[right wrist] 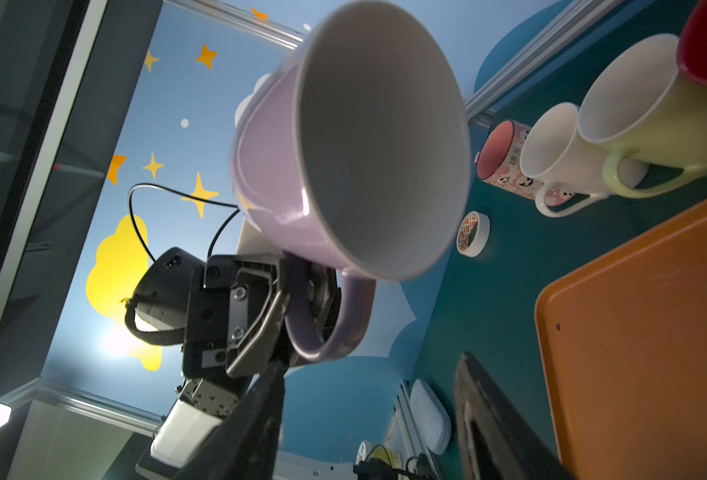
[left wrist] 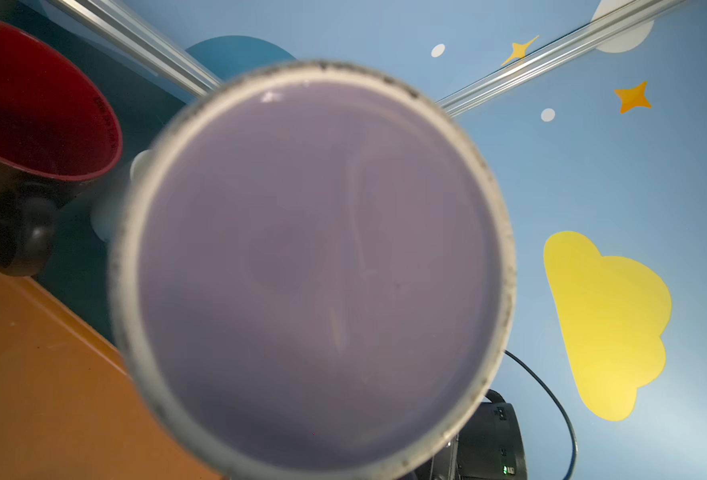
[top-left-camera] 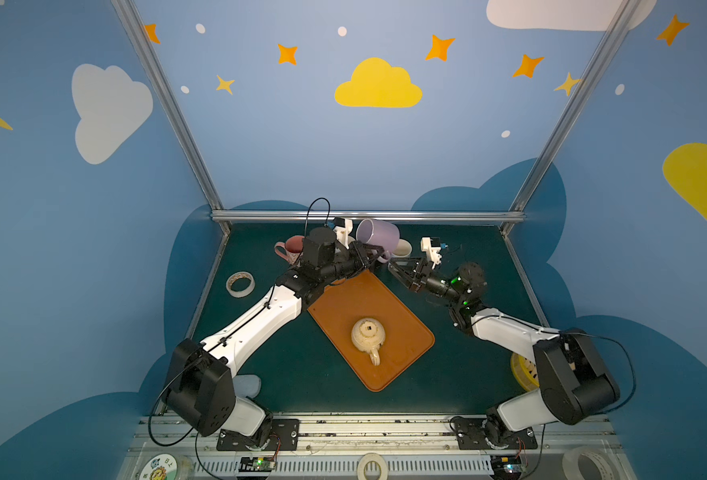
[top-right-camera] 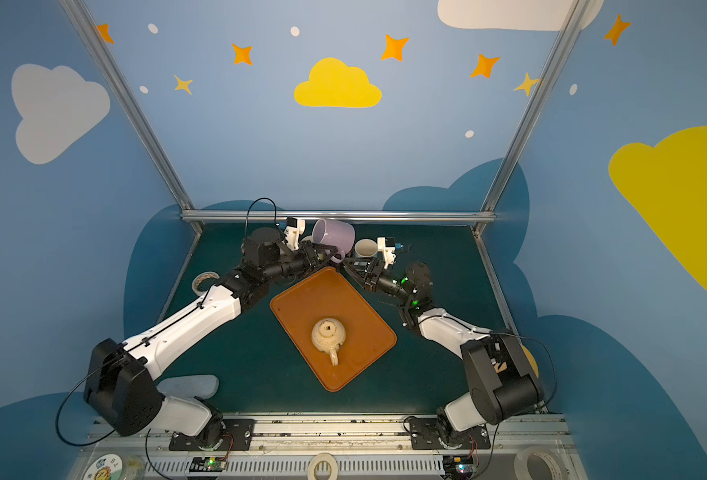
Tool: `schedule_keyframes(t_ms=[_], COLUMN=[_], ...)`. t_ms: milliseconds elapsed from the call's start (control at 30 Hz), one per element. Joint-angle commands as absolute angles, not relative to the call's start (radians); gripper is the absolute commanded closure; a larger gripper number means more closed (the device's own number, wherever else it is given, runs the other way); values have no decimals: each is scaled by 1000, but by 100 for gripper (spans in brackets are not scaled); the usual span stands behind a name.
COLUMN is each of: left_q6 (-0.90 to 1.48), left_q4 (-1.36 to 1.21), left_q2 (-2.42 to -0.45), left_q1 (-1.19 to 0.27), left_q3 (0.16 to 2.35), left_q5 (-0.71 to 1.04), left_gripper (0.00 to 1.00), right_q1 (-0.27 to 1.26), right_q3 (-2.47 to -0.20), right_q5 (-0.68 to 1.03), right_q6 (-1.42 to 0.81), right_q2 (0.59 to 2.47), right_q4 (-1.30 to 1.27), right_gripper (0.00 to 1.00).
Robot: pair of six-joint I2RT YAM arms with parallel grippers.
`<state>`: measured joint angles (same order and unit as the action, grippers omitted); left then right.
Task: Turn the mug right side up
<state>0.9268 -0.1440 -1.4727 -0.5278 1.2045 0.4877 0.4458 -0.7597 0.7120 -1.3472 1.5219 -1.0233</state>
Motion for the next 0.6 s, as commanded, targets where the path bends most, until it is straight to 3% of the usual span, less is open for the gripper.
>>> schedule_keyframes(t_ms=[0,267,400,567], left_q6=[935,969,974,978], left_q4=[-298,-359,-381,-380], left_q2=[-1476,-1509,-1514,-1522], left_q1=[-519,-508,-508,-504], left_q3=[1253,1252,1240,1233], left_q5=[518,541,539,538], left_gripper=[96,96,96,96], right_q1=[438,439,443,439], right_q3=[-814,-907,-930,-922], right_q5=[695,681,666,669], right_q6=[-1412,-1444,-1469,-1505], right_q2=[1568,1631,1669,1711], right_q4=[-1119,-1126,-1152,-1233], right_gripper=[41,45,54,54])
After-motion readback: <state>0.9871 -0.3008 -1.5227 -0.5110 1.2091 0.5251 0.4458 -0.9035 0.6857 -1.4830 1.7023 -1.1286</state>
